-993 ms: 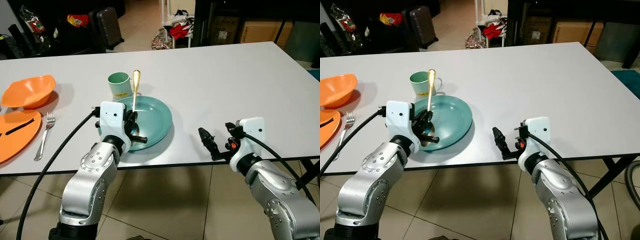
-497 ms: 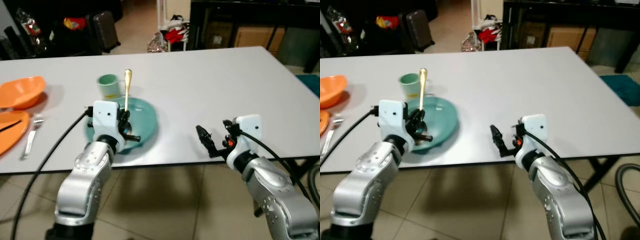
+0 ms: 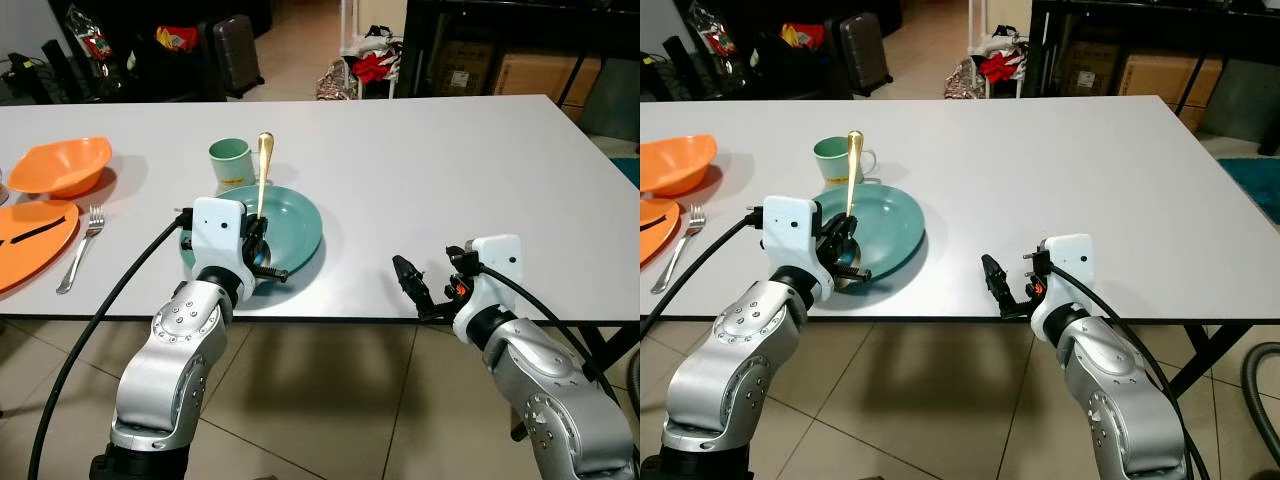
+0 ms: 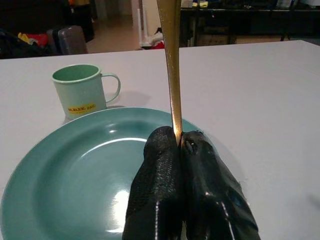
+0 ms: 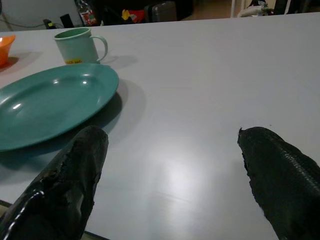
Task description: Setting the table
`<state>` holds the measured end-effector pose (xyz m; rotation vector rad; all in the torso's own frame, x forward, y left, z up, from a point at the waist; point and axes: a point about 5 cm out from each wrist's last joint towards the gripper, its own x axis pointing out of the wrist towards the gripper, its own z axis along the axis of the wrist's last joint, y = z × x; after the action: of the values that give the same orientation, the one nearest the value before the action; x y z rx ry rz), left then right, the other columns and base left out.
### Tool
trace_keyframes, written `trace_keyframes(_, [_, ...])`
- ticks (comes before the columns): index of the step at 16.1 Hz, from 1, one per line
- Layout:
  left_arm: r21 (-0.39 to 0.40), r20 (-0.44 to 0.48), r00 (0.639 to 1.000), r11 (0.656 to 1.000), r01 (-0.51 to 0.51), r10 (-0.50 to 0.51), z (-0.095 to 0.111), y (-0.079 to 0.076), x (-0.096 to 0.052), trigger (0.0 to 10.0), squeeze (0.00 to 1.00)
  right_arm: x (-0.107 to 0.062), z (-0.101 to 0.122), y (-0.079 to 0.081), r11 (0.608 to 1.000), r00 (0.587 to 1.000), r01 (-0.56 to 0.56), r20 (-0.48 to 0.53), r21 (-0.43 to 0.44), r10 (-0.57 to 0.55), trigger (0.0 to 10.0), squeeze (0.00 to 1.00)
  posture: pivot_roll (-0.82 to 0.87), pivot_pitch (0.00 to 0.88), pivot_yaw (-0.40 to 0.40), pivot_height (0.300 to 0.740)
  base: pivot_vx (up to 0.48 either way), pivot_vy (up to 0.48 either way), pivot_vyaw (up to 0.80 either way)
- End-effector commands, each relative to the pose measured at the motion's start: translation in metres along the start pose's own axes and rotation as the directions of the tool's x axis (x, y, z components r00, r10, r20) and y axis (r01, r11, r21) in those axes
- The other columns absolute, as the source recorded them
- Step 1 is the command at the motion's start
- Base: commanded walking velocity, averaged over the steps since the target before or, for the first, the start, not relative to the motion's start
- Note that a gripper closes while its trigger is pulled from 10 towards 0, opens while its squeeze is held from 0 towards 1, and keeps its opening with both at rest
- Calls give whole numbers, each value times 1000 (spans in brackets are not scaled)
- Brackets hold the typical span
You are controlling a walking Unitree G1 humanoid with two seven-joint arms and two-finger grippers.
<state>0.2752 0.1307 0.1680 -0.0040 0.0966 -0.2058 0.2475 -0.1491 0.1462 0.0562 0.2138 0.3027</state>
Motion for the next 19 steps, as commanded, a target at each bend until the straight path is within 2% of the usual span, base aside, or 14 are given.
trace_keyframes(1, [4,11,1000,1000,-9,9,3,4,-2,10000,0,2,0,3,1000,1000,-25,-2,5,25,10000,0,-91,14,65,740,0,0,0])
trace_keyframes(3, [3,15,1000,1000,-7,7,3,4,-3,10000,0,3,-1,3,999,999,-33,-12,-24,33,10000,0,-89,13,63,740,0,0,0])
trace_keyframes(7, [-6,21,1000,1000,3,-3,4,3,-4,10000,0,6,-1,2,999,1000,-24,-11,-30,24,10000,0,-90,3,62,740,336,0,758])
trace_keyframes(10, [-12,24,1000,1000,20,-19,4,1,-2,10000,0,6,0,0,1000,1000,-12,-2,0,12,10000,0,-97,0,63,740,340,0,0])
trace_keyframes(14, [-10,27,998,998,55,-55,4,-3,2,10000,0,4,1,-4,1000,1000,9,2,-6,-9,10000,0,-114,0,71,740,312,0,0])
trace_keyframes(19, [-37,-14,996,995,92,-92,0,-6,6,10000,0,1,-1,-4,1000,1000,23,1,2,-23,10000,0,-125,0,86,740,0,0,0])
